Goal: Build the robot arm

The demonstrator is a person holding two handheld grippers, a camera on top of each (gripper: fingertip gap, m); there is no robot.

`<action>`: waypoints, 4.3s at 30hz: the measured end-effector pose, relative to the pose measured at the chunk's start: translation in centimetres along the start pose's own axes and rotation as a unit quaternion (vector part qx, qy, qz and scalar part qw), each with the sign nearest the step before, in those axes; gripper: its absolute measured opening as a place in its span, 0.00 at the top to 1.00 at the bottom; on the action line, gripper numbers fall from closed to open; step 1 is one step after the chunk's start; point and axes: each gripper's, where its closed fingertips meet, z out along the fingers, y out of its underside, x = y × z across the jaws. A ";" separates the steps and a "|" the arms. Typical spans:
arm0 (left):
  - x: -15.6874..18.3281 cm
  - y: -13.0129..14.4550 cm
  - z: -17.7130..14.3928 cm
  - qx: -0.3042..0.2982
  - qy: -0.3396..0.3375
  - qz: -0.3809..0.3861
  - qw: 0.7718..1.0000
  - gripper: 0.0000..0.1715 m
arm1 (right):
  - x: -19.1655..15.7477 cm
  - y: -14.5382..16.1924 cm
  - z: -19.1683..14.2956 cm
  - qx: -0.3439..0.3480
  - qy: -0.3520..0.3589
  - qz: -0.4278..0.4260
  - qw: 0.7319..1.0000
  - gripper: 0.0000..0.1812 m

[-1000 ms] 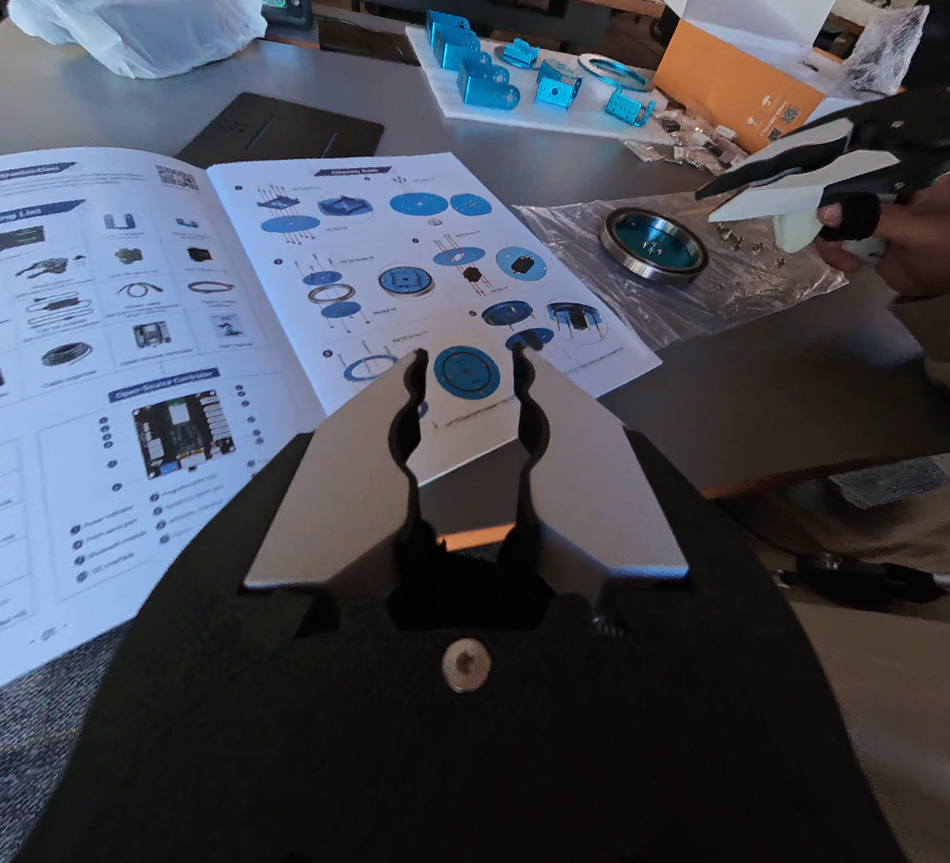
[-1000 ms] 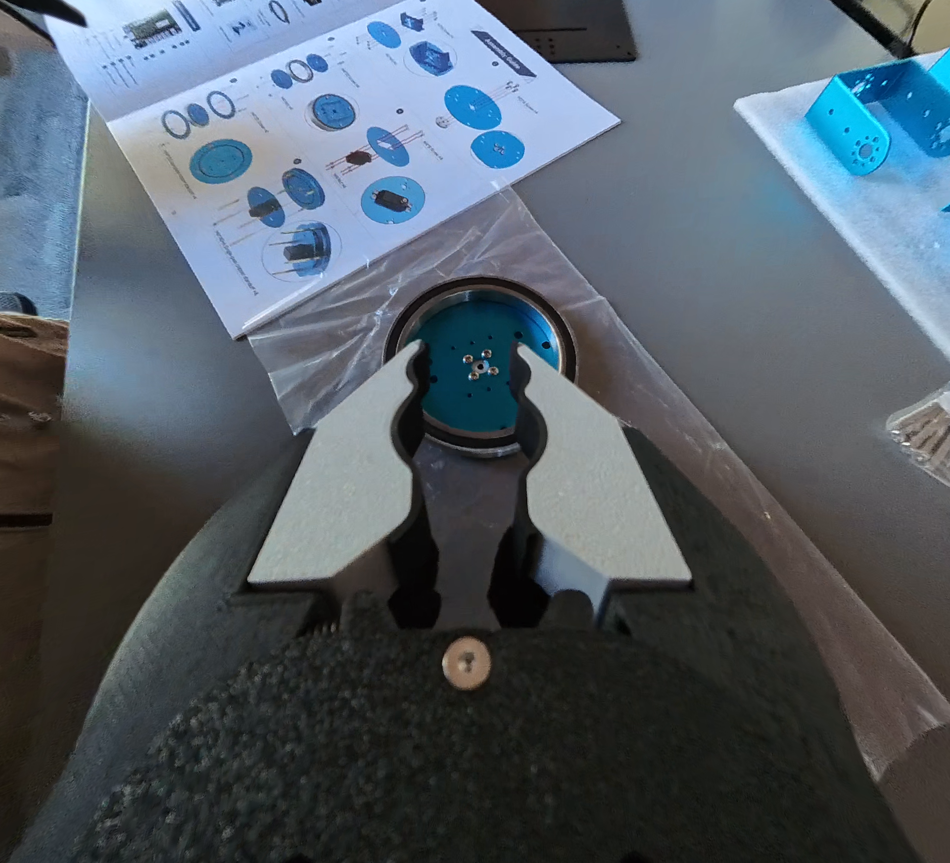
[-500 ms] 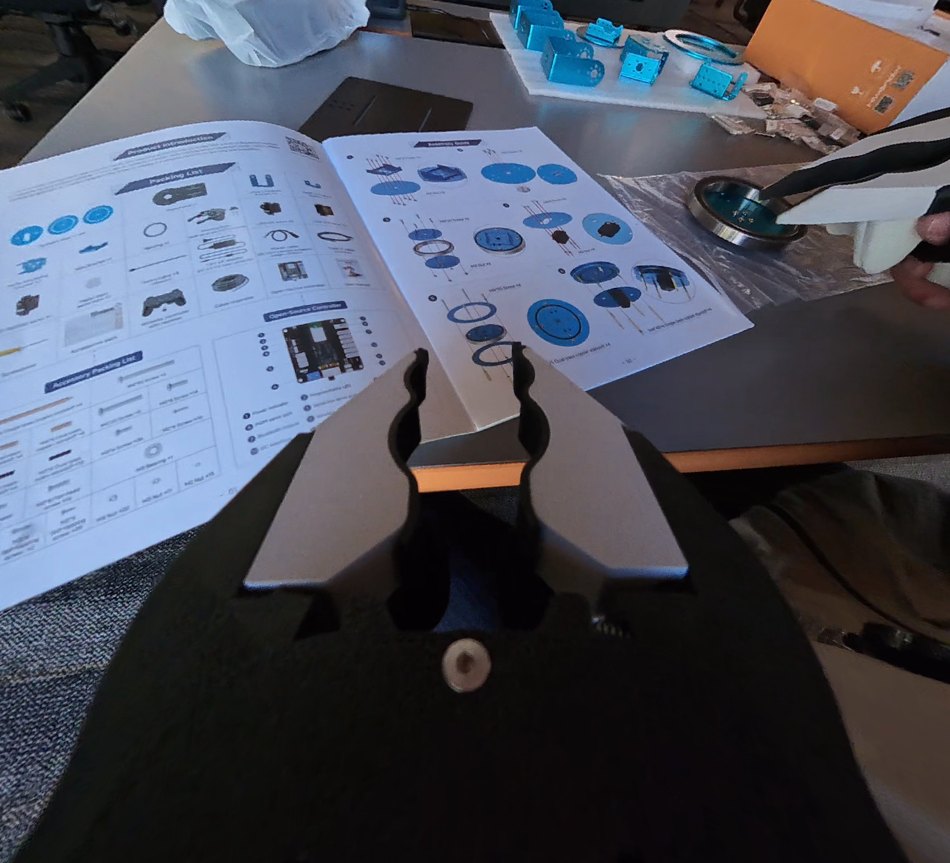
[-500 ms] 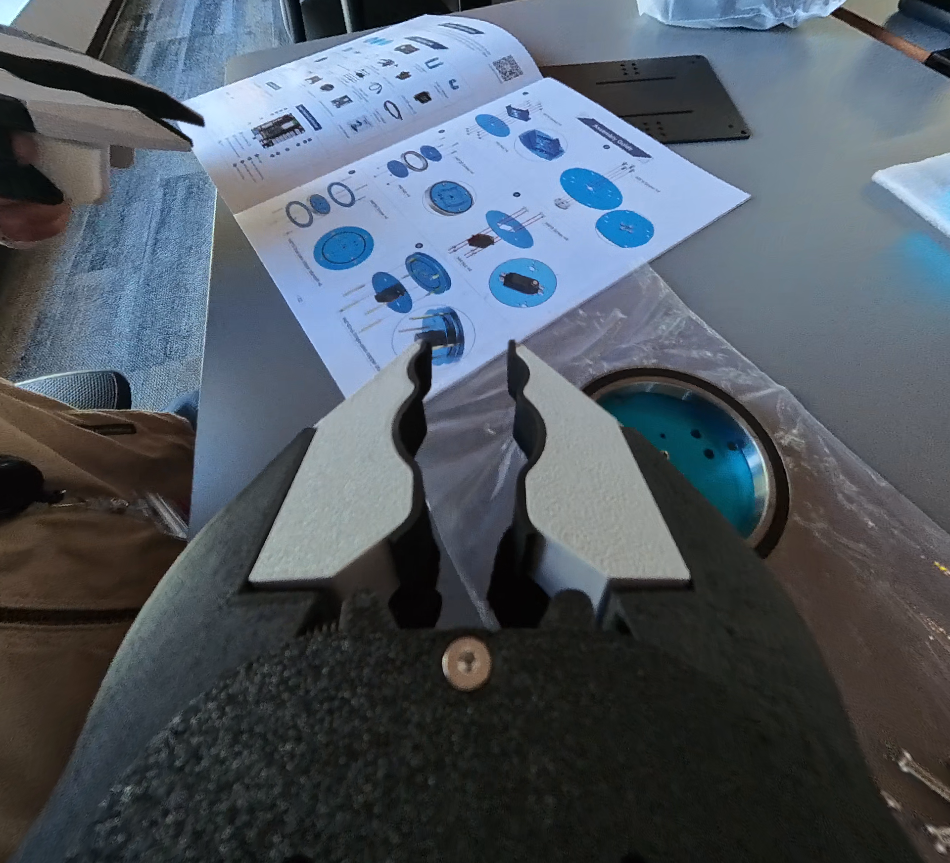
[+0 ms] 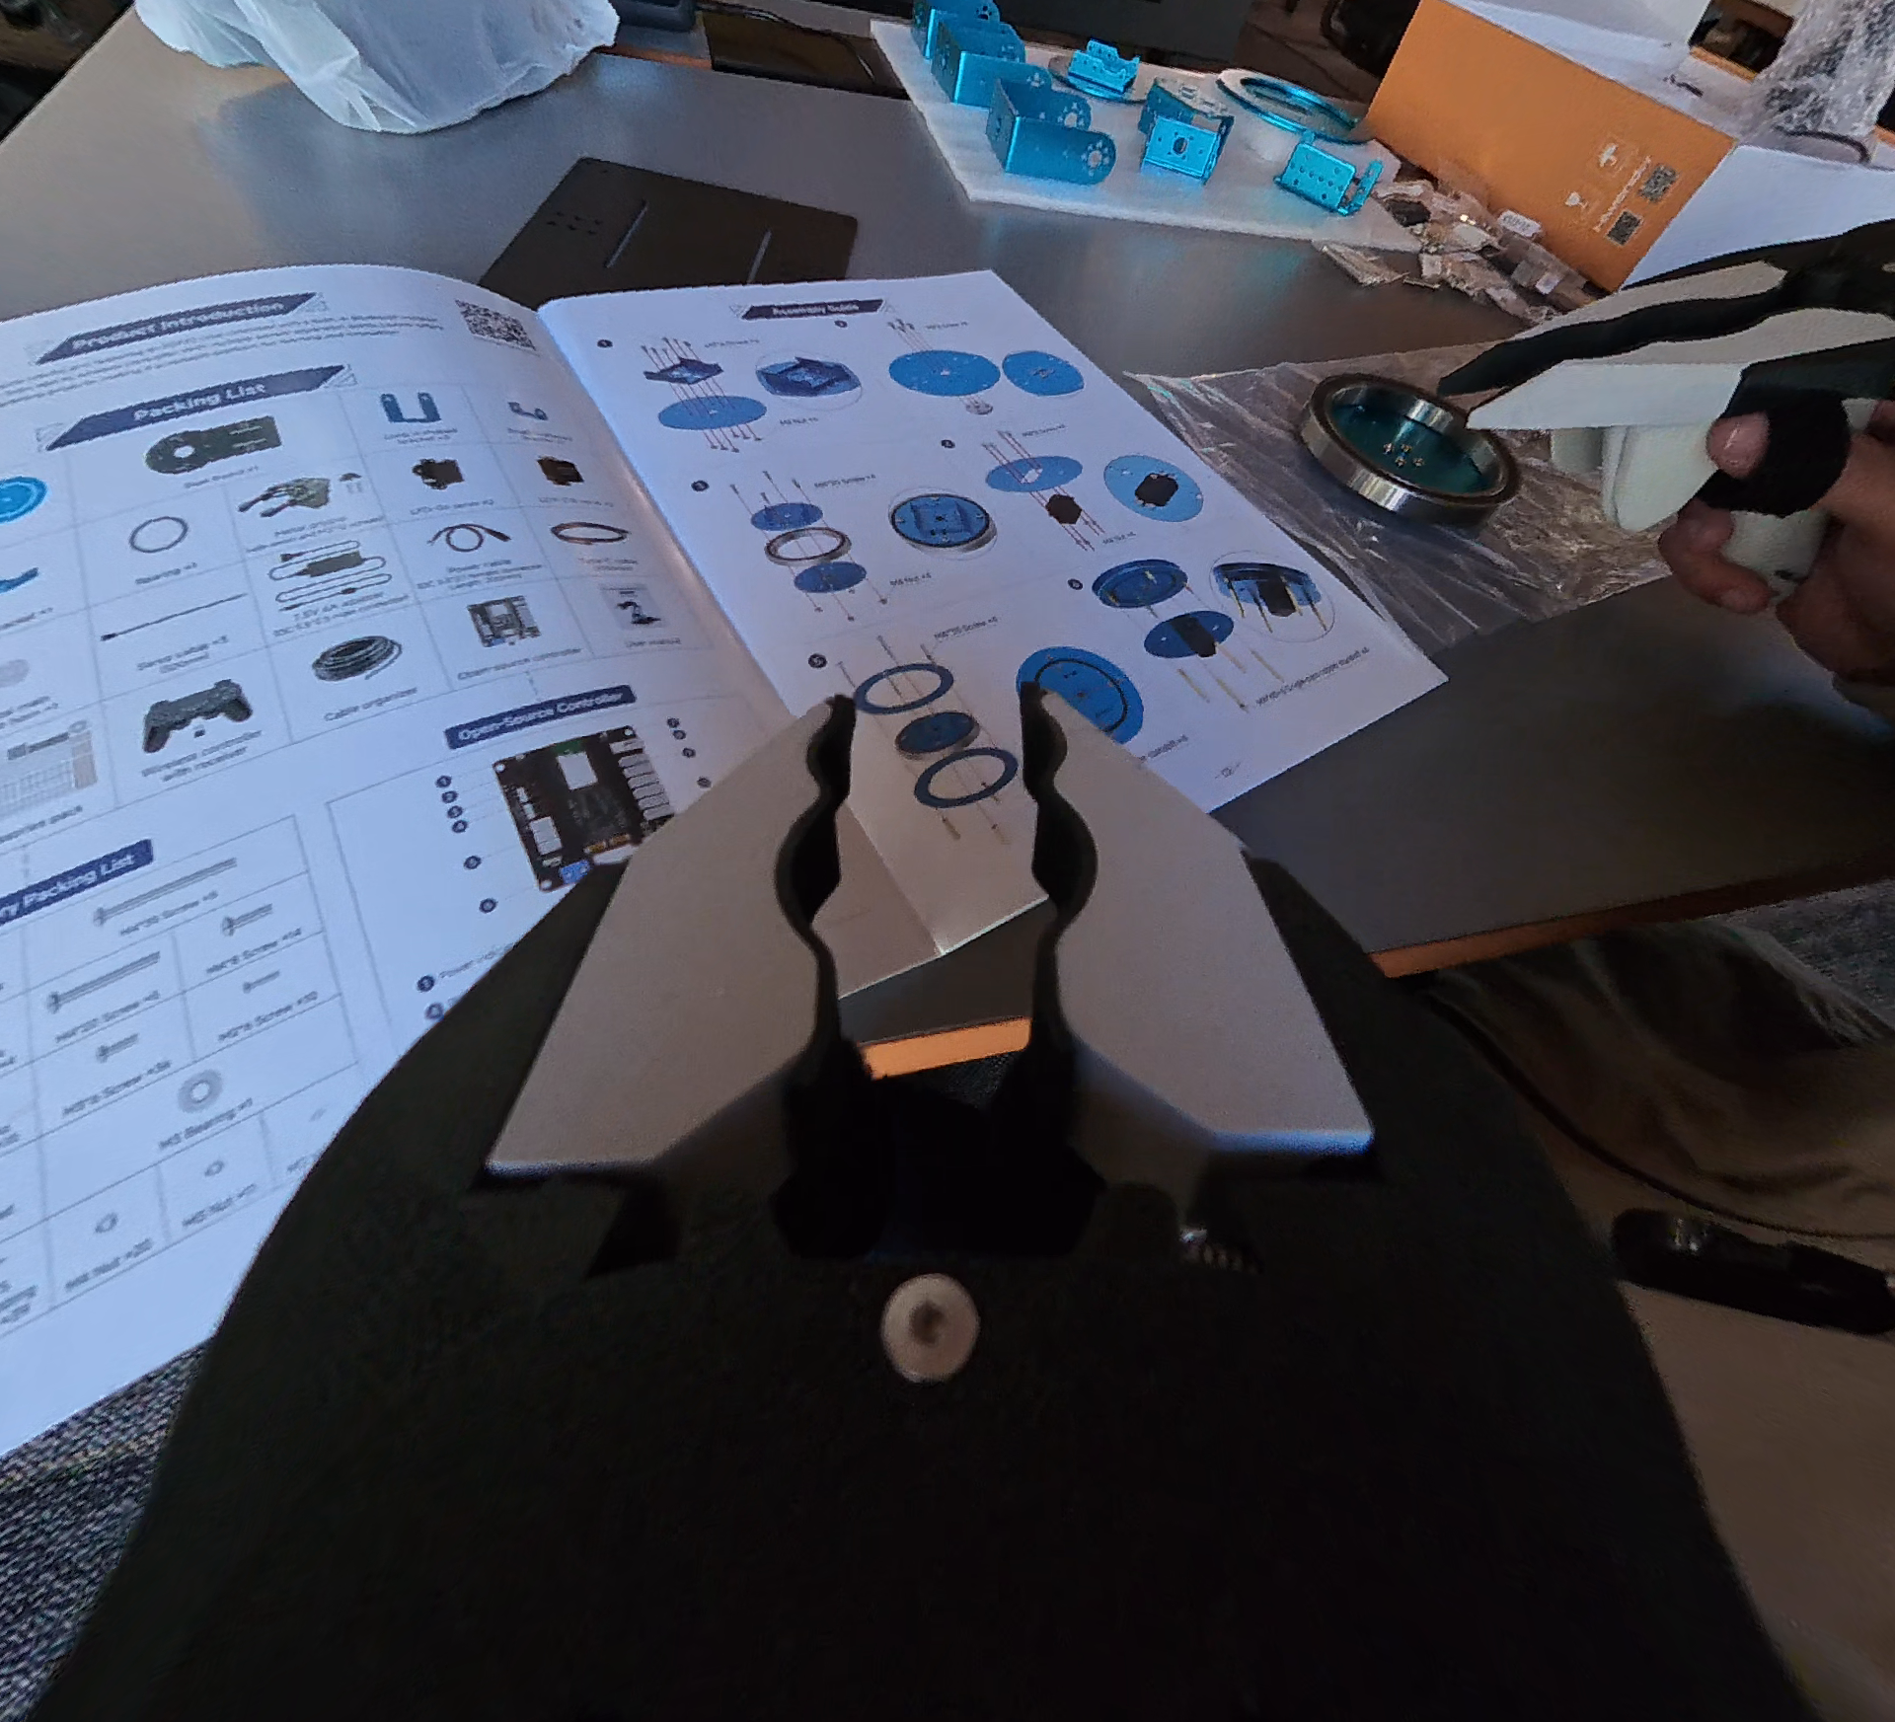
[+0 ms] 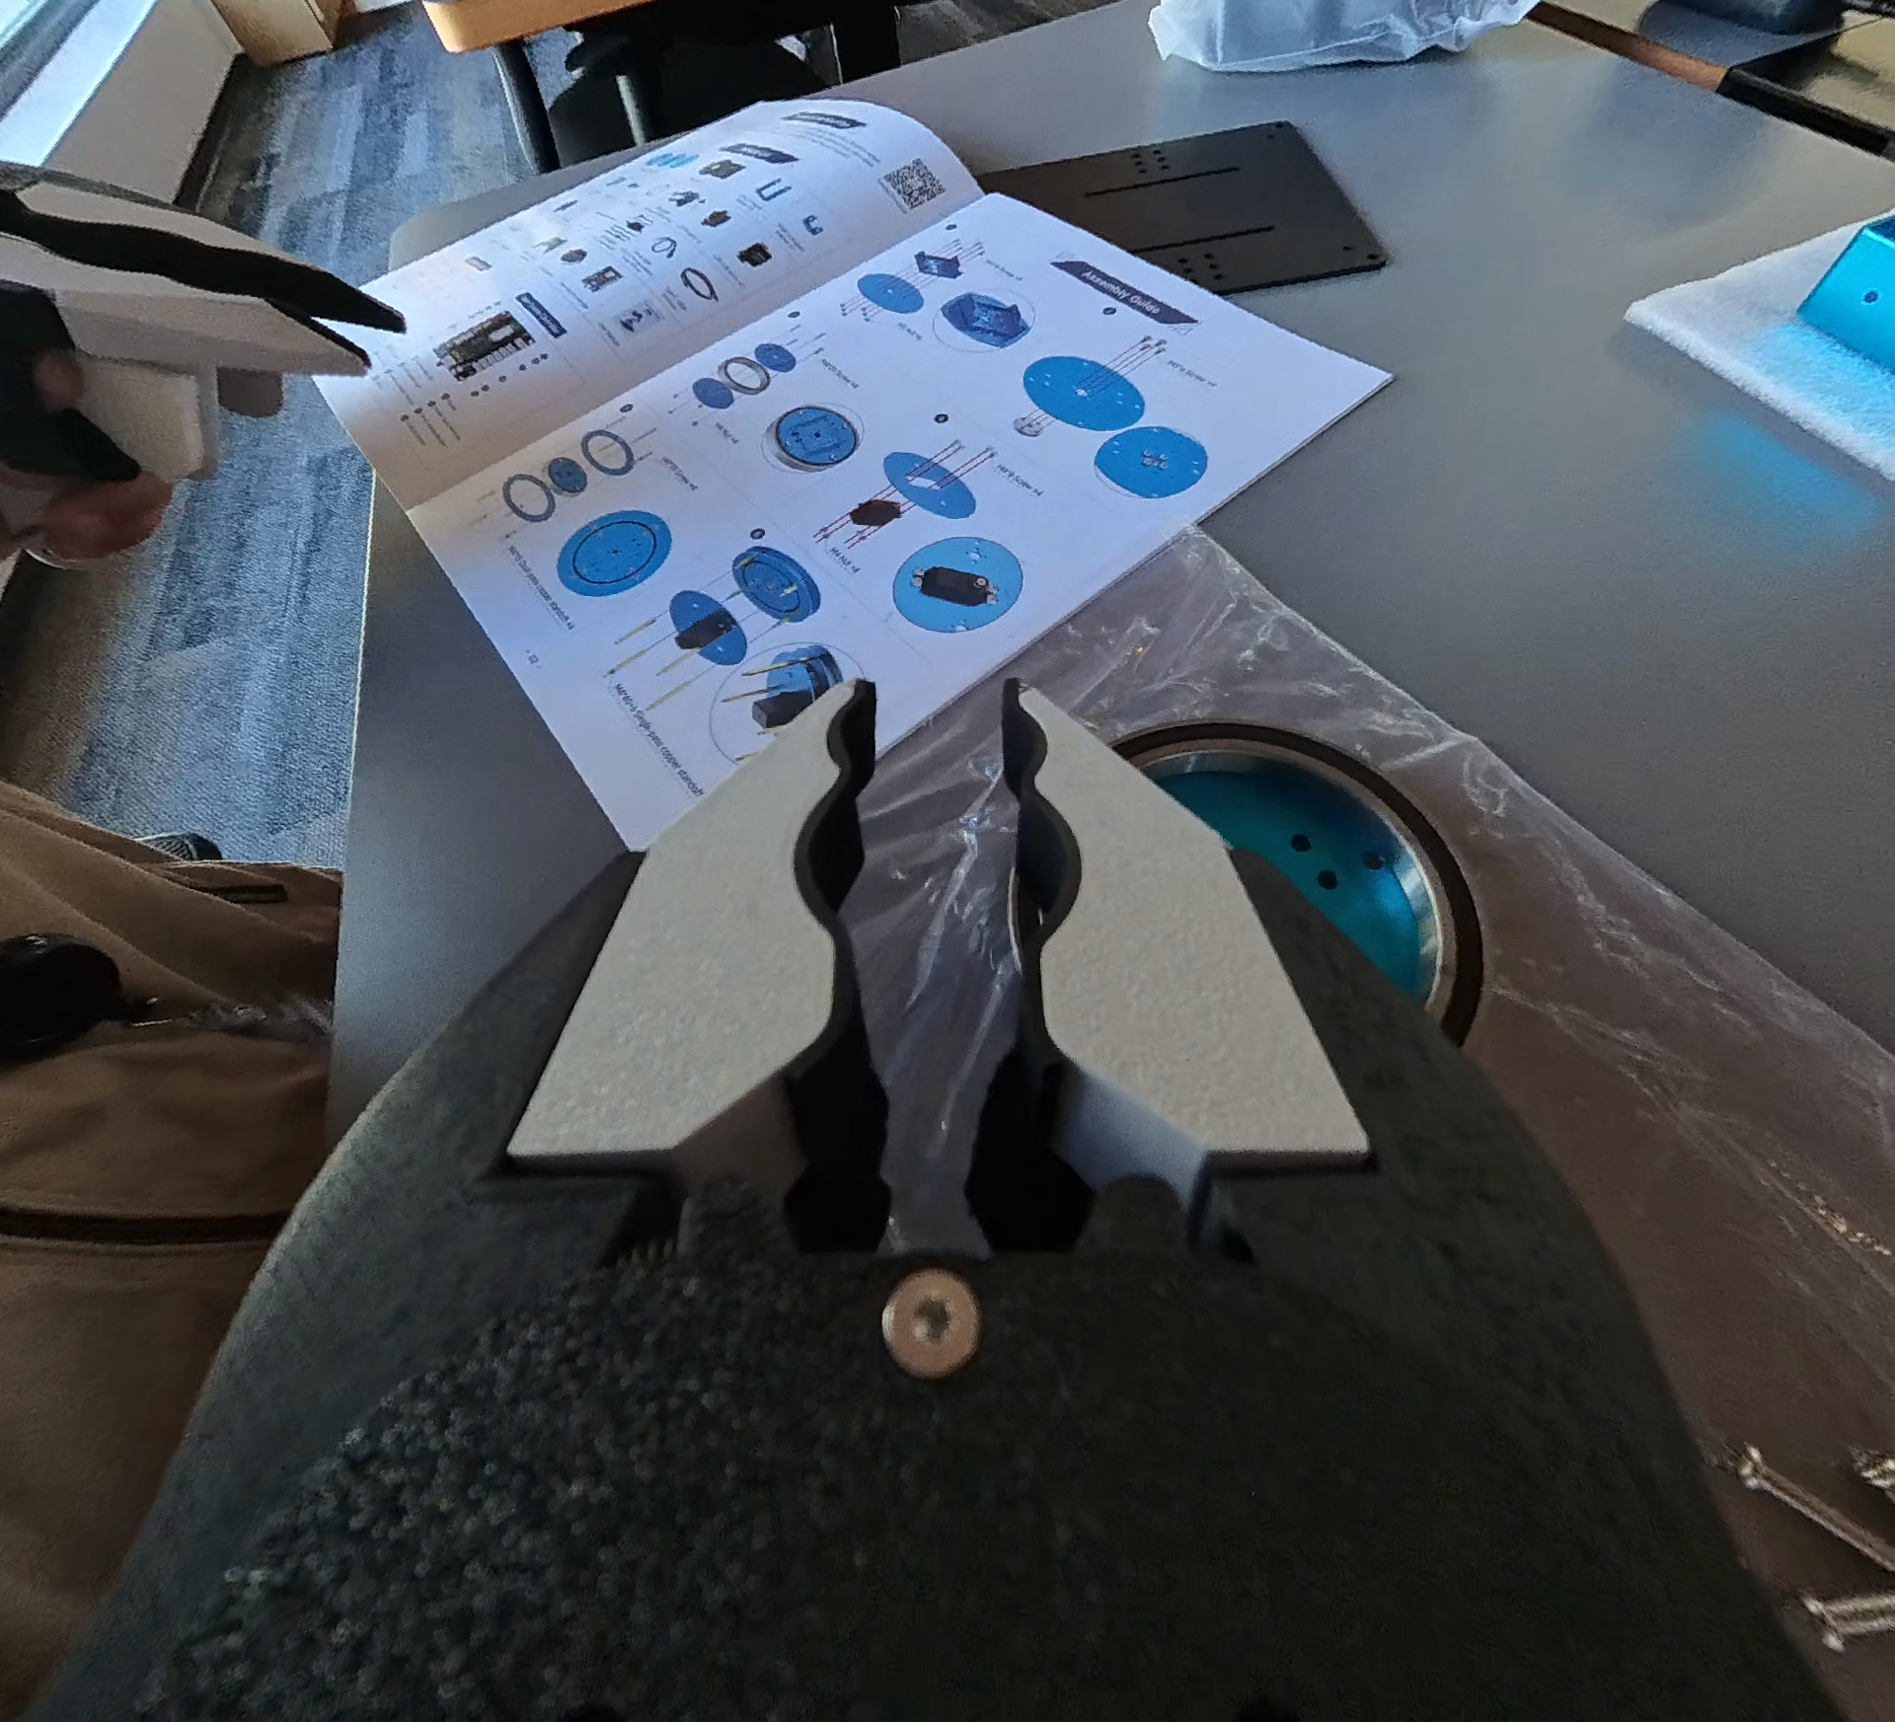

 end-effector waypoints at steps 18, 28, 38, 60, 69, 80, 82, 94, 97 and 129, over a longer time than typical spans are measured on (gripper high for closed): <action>0.9 -0.7 0.0 -0.006 -0.011 0.001 1.000 0.82 | -0.7 -0.1 0.1 0.004 -0.005 -0.015 1.000 0.88; 1.2 -1.1 0.7 -0.011 -0.008 0.008 1.000 0.82 | -0.7 0.0 0.2 -0.001 -0.006 -0.015 1.000 0.87; 2.6 -1.4 2.2 -0.019 0.017 0.007 1.000 0.81 | 1.1 0.6 -2.1 -0.002 0.025 -0.021 0.999 0.85; 12.4 -3.4 10.8 -0.050 0.089 0.045 0.994 0.82 | 11.4 8.6 -13.2 -0.147 0.084 -0.082 0.982 0.87; 12.7 -5.6 11.5 -0.061 0.126 0.067 0.988 0.81 | 13.3 4.7 -11.9 -0.136 0.036 -0.086 0.986 0.86; 13.6 -21.0 13.3 -0.115 0.188 0.343 0.913 0.81 | 13.9 1.7 -13.1 0.027 0.004 0.024 0.999 0.85; 14.3 -23.9 17.0 -0.121 0.173 0.392 0.896 0.81 | 14.3 1.1 -13.5 0.043 0.016 0.020 0.999 0.87; 15.6 -23.3 55.3 -0.361 0.140 0.284 0.877 0.60 | 14.0 2.4 -12.5 0.016 0.013 0.010 1.000 0.88; 13.8 -20.7 60.9 -0.400 0.099 0.272 0.870 0.49 | 14.0 2.9 -12.3 0.008 0.005 0.016 1.000 0.88; 11.2 -18.0 62.9 -0.476 0.064 0.236 0.845 0.53 | 15.3 4.1 -12.4 -0.021 0.019 0.019 0.999 0.90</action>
